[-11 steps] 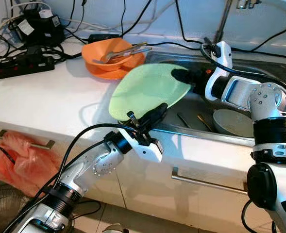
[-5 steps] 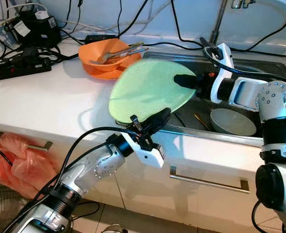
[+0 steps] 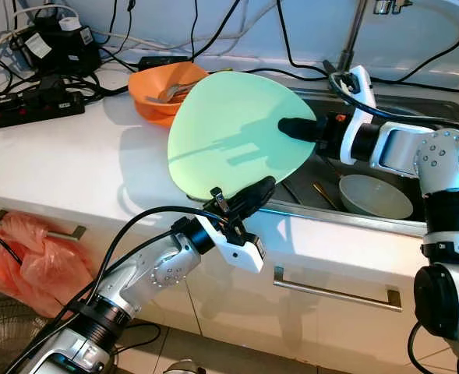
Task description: Kitchen organization
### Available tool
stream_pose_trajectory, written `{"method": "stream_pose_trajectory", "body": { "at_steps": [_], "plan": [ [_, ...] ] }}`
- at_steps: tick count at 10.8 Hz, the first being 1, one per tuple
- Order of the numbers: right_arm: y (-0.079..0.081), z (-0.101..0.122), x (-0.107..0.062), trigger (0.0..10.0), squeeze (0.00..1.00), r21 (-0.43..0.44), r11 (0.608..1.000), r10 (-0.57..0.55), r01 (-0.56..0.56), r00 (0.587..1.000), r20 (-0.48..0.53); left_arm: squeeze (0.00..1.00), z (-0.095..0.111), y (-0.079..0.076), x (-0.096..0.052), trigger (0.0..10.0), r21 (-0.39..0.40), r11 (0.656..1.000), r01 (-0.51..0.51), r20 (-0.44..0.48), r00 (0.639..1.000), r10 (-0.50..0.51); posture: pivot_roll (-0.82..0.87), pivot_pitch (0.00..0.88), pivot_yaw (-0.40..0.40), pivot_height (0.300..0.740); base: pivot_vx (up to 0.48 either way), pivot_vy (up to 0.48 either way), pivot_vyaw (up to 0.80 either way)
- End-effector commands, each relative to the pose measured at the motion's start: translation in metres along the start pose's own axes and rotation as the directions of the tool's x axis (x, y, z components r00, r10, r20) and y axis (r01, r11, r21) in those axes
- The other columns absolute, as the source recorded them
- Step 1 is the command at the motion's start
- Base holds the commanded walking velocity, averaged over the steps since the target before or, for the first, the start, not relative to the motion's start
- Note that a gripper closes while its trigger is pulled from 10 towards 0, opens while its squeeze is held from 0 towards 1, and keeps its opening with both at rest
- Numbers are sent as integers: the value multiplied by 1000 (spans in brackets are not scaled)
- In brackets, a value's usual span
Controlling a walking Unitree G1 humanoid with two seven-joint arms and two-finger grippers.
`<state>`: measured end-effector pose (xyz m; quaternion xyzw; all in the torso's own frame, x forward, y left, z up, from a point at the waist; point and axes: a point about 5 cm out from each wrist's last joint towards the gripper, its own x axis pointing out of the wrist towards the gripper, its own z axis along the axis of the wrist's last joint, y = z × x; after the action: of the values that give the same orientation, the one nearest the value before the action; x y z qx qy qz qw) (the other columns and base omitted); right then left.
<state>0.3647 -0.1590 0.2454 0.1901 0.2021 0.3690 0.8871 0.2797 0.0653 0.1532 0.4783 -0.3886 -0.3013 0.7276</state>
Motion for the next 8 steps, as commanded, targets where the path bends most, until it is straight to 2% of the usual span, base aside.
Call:
{"method": "stream_pose_trajectory", "body": {
  "at_steps": [1, 2, 3, 4, 5, 6, 8],
  "plan": [
    [-6, -18, 3, 0, 0, 9, 999, -30, 31, 996, -86, 0, 0, 23, 6, 0, 11, 992, -129, 24, 991, 128, 152, 38, 25, 740, 0, 0, 0],
    [-6, -17, 4, 0, 0, 5, 1000, -29, 30, 997, -77, 0, -1, 23, 6, 0, 9, 991, -132, 17, 991, 132, 153, 38, 25, 740, 0, 0, 0],
    [-6, -16, 4, 0, 0, 6, 1000, -28, 29, 997, -72, 0, -1, 24, 6, 471, 8, 991, -136, 15, 991, 136, 153, 38, 25, 740, 0, 0, 0],
    [-6, -16, 4, 0, 0, 7, 1000, -28, 29, 997, -68, 0, -2, 26, 7, 1804, 8, 990, -139, 14, 990, 139, 153, 38, 25, 740, 0, 0, 0],
    [-6, -16, 5, 0, 0, 12, 1000, -27, 28, 998, -59, 0, -3, 28, 8, 4902, 10, 989, -146, 12, 989, 146, 153, 38, 25, 740, 0, 0, 0],
    [-6, -16, 5, 0, 0, 15, 999, -28, 29, 998, -52, 0, -6, 31, 9, 10000, 16, 988, -152, 3, 988, 152, 154, 36, 31, 740, 0, 0, 0],
    [-7, -15, 5, 0, 0, 16, 999, -31, 32, 998, -46, 0, -10, 36, 9, 10000, 11, 986, -166, -18, 986, 166, 152, 37, 31, 740, 0, 0, 0]
  ]
}}
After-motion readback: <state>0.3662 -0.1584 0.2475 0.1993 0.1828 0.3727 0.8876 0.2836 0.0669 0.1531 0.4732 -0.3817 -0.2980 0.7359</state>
